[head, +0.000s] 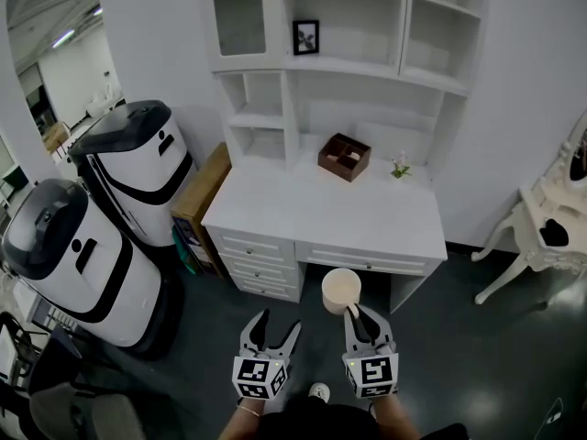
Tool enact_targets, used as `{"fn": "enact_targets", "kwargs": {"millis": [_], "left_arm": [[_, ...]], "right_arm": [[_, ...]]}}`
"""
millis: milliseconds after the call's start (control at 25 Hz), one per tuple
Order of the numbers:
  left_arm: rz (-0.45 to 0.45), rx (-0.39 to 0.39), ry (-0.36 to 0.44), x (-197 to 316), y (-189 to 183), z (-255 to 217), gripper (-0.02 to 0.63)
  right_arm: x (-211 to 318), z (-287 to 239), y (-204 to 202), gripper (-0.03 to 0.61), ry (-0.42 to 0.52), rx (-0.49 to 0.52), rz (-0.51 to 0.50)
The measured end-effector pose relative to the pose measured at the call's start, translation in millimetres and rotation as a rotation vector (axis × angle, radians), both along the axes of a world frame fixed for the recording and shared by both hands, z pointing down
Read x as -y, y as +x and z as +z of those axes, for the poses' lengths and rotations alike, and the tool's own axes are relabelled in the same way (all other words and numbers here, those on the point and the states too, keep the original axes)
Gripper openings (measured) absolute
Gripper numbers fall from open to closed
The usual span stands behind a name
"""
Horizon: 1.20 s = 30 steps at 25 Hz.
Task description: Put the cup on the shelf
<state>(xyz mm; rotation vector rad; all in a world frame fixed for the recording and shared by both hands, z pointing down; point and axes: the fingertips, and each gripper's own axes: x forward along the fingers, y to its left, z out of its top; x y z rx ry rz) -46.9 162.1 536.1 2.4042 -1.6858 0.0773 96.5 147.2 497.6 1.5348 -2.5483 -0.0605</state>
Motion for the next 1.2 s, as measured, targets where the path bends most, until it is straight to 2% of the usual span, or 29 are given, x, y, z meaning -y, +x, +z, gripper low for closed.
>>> {"fn": "enact_targets", "kwargs": {"millis": [400,720,800,1000,1200], "left_arm": [[0.026,-0.006,-0.035,50.1,42.2,17.0,0.314],[0.056,0.009,-0.054,95.4,47.2,28.0,0.314],[0.075,0.025,-0.053,115.7,45.6,32.6,0.314],[0.103,-0.003,-0.054,182.9,39.7,33.3,0.314],[0.134,0.008,-0.029,264.5,20.0,17.6,0.314]], "right_arm": [[47.0,7.1,32.2,0.054,-0.011,-0.005,0.002],[86.5,17.3,41.2,0.054,-0.032,0.000,0.034],[104.6,18.6,40.0,0.054,-0.023,0.002,0.045],[162.9,18.2,41.2,0.054,-0.028,-0.003,0.096],[231.5,5.7,29.1,0.054,-0.020,0.016,0.149]]}}
